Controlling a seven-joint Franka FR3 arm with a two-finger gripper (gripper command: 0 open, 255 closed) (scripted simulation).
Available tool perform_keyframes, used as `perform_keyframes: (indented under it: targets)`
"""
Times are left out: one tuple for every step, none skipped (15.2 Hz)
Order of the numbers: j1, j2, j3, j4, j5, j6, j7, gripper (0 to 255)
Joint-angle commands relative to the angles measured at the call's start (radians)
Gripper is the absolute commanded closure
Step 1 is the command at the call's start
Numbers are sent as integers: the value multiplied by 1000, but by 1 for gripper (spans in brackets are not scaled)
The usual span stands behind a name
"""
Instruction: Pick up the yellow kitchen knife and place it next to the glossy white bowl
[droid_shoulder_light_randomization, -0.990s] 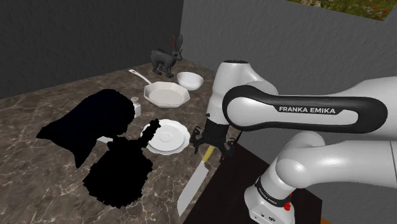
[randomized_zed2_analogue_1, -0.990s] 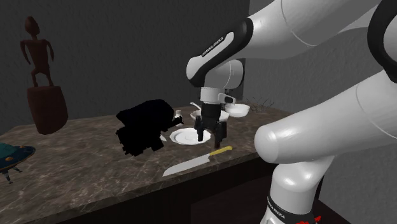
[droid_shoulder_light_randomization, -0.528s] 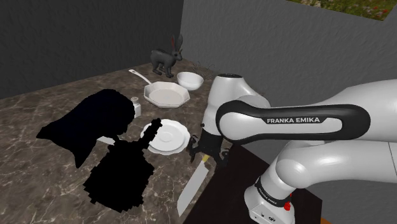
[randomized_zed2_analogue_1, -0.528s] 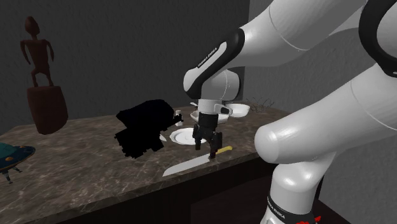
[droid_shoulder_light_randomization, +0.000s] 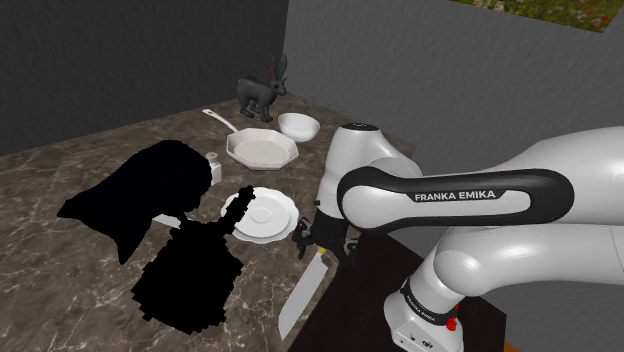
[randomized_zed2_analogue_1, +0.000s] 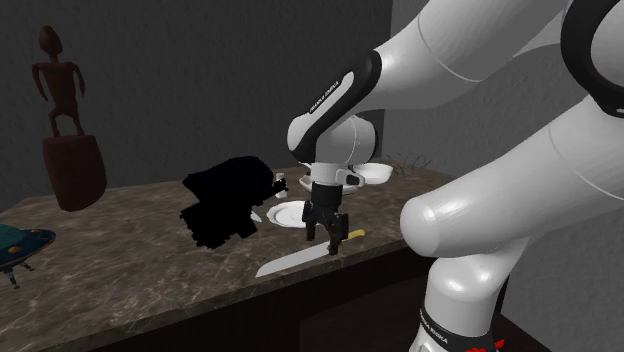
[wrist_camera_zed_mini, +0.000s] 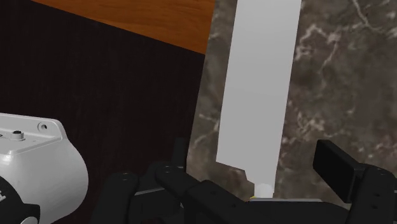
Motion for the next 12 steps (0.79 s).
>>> perform_keyframes:
  targets:
    - [0,0,0,0,0,0,0,0]
    - [0,0,0,0,0,0,0,255]
    - [0,0,0,0,0,0,0,255]
    - [0,0,0,0,0,0,0,255]
    - [0,2,1,-1,1,2,0,255]
    - [0,5,3,-2,3,6,-1,255]
    - [1,3,3,-1,3,5,1,255]
    - [2,3,4,-2,4,5,1,255]
    - [3,1,4,-4,5,6,0,255]
    - [2,1,3,-4,4,5,-1,255]
    - [1,0,0,0,0,0,0,255]
    - [1,-12,-9,7,-9,-18,4,255]
